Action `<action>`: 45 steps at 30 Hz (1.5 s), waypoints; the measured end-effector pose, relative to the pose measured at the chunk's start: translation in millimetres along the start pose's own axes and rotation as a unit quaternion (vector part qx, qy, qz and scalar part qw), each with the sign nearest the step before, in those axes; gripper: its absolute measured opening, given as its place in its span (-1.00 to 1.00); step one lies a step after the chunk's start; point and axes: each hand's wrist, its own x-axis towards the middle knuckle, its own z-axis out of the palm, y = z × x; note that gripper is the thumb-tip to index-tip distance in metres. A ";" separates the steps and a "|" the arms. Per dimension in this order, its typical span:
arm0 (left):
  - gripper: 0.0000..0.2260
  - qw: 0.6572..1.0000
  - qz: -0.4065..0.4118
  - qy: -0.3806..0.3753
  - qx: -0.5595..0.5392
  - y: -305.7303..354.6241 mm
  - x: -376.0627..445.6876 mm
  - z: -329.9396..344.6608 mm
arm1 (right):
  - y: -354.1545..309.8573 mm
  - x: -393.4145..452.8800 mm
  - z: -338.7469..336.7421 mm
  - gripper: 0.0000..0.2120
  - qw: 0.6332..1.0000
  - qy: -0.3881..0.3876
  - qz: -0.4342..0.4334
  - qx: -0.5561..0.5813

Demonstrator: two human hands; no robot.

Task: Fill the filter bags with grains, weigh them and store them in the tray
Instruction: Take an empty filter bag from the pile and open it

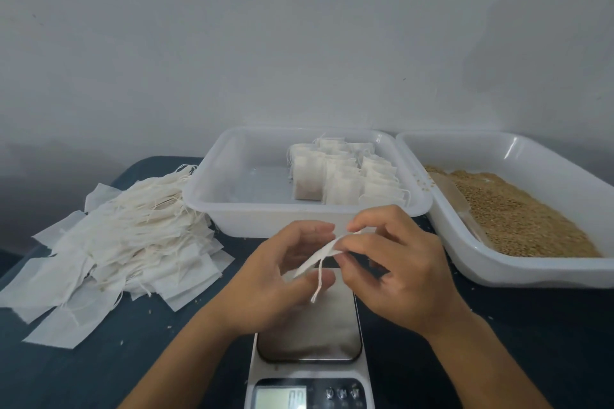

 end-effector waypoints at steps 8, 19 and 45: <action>-0.73 0.984 -0.057 -0.163 -0.048 32.0 31.2 3.4 | 5.5 -2.0 -6.0 -0.79 0.992 -0.047 0.101 0.057; -0.84 0.996 -0.024 -0.082 0.034 6.0 27.1 11.3 | 4.9 -1.2 -6.4 -0.90 0.989 -0.076 0.106 0.075; -0.80 0.986 -0.054 -0.150 0.042 16.1 19.2 -2.7 | -20.5 27.6 -28.5 -0.68 0.920 -0.356 0.146 0.073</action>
